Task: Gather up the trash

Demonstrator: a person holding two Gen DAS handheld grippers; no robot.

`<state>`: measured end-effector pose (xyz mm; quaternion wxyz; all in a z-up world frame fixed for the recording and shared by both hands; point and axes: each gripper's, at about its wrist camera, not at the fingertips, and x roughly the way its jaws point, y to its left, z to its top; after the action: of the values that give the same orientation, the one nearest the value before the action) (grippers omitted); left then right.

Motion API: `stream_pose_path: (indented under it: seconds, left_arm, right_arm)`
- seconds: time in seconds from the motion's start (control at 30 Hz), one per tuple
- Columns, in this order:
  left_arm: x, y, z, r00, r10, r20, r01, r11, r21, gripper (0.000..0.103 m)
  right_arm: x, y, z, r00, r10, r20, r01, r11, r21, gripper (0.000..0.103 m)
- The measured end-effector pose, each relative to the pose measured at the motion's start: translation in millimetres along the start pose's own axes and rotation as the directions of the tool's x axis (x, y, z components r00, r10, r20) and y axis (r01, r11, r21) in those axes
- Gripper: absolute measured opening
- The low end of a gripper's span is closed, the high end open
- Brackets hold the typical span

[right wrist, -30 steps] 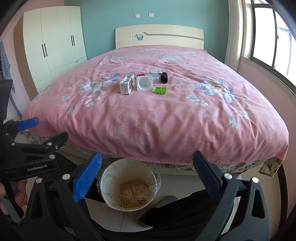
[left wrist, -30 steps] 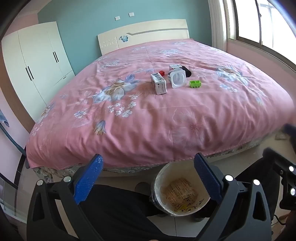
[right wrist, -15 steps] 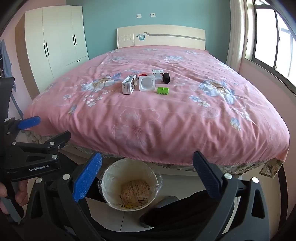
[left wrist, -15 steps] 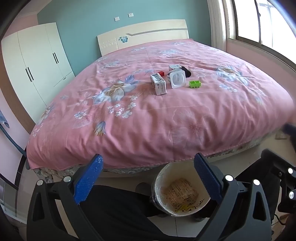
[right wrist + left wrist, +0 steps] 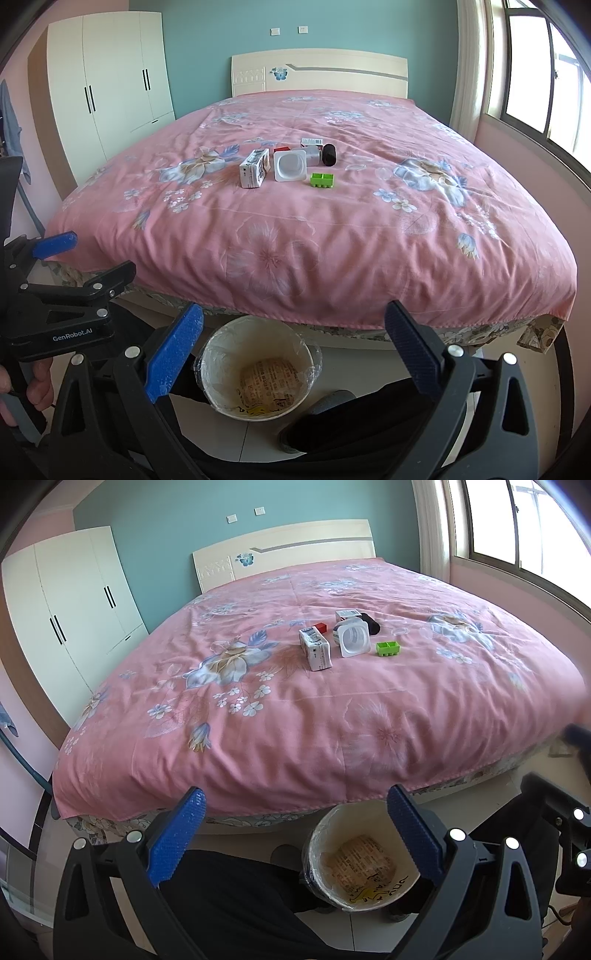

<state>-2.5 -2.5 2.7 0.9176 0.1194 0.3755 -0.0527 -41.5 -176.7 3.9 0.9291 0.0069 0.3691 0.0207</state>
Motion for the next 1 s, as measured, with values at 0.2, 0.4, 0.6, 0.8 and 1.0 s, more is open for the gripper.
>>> stream_pose_path:
  seconds: [0.2,0.4,0.6,0.8,1.0]
  left_arm:
    - [1.0,0.7,0.5,1.000,0.001,-0.001,-0.001,1.000,0.000,0.100]
    - [2.4,2.6,-0.3,1.000,0.000,0.000,0.000,1.000,-0.001,0.100]
    - [3.2,2.0,-0.9,1.000,0.002,-0.001,-0.002,1.000,-0.003,0.100]
    - [3.4,2.0,-1.8,1.000,0.002,-0.004,-0.002,1.000,-0.004,0.100]
    - [4.2,2.5,-1.2,1.000,-0.001,-0.008,0.001,1.000,-0.003,0.100]
  right_arm:
    - [0.6,0.0,0.3,1.000,-0.004,0.000,0.004,1.000,0.001,0.097]
    - [1.1,-3.2,-0.4,1.000,-0.008,0.000,0.008,1.000,0.004,0.097]
    - [1.8,-3.8,-0.9,1.000,-0.010,0.001,0.010,1.000,0.005,0.097]
    - [0.8,-3.7,-0.8,1.000,-0.012,0.004,0.012,1.000,0.001,0.097]
    - [0.8,-4.1,-0.5,1.000,-0.010,0.004,0.010,1.000,0.003,0.097]
